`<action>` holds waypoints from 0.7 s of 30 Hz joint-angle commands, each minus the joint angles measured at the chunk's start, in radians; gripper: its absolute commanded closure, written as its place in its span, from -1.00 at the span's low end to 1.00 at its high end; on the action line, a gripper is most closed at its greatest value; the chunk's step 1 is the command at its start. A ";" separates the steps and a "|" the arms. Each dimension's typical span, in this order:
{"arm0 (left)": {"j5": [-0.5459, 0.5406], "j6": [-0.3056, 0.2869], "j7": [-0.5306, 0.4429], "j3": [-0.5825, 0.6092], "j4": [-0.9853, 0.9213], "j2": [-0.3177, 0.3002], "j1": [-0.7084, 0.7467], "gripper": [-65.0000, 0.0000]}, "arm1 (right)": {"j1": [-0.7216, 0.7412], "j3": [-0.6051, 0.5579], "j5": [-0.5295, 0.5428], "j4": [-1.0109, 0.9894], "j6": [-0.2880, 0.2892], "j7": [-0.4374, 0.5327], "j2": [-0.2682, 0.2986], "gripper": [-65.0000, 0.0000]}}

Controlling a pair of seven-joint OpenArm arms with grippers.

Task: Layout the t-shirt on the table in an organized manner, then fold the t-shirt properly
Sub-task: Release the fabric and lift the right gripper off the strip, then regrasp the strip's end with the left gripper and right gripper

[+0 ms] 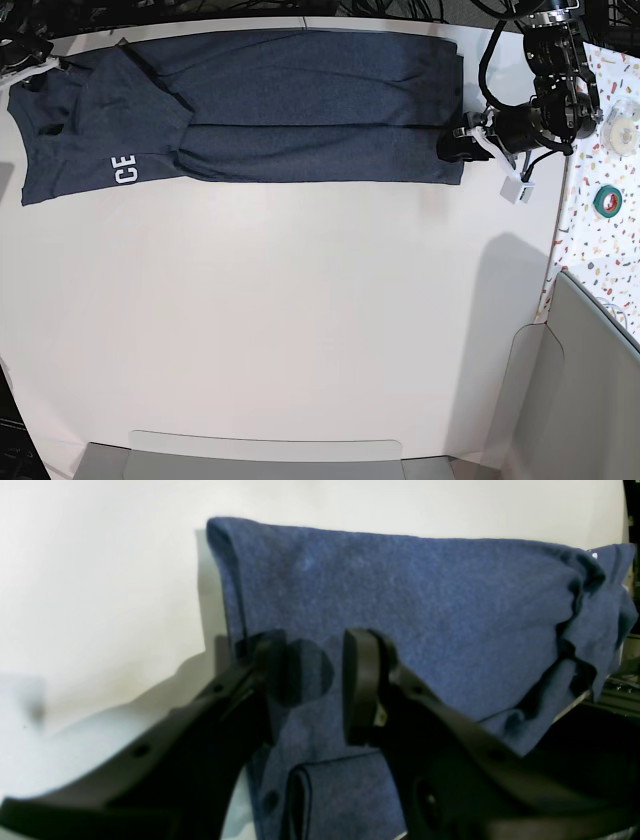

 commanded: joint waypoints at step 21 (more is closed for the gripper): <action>-0.027 -0.005 0.006 -0.286 0.017 -0.013 0.066 0.20 | 0.214 0.017 0.023 0.018 0.006 0.020 -0.158 1.00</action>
